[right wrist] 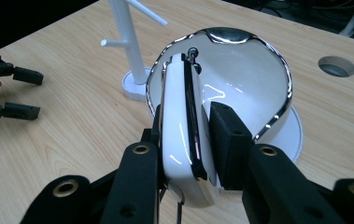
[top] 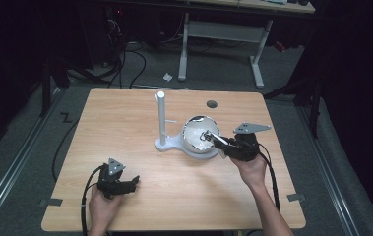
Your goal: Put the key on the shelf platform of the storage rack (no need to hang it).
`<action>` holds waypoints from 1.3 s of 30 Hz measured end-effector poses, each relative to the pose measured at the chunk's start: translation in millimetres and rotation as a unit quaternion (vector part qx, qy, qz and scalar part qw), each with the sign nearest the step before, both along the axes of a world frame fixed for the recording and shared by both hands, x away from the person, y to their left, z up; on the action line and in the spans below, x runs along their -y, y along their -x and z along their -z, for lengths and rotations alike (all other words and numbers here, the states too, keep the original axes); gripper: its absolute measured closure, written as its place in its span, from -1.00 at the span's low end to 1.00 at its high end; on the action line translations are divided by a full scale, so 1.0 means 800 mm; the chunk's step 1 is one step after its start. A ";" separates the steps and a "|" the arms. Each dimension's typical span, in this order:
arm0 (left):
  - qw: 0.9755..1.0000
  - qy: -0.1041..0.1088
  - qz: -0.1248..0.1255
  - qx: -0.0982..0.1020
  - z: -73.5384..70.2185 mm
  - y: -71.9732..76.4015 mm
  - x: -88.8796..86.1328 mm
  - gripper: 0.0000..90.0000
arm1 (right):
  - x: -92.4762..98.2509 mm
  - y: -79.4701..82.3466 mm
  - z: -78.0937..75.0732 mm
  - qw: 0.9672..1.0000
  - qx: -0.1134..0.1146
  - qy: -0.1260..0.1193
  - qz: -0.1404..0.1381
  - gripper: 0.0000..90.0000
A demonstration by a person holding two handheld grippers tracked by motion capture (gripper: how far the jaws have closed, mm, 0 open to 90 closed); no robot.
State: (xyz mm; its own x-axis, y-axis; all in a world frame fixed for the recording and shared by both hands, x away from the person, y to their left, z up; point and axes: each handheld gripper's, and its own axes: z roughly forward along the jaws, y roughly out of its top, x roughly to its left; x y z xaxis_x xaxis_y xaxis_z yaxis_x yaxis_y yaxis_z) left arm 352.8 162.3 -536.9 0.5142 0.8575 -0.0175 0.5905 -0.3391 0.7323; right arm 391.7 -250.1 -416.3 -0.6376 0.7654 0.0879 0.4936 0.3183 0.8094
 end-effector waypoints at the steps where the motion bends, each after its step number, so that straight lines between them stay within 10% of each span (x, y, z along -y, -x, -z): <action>1: 1.000 0.000 0.000 0.000 0.000 0.000 0.000 -0.62 | -0.002 -0.002 0.000 1.000 -0.001 0.001 0.000 0.62; 39: 1.000 0.001 0.001 0.000 0.000 0.000 0.000 -0.62 | -0.044 -0.082 0.028 0.998 -0.048 0.036 0.012 0.61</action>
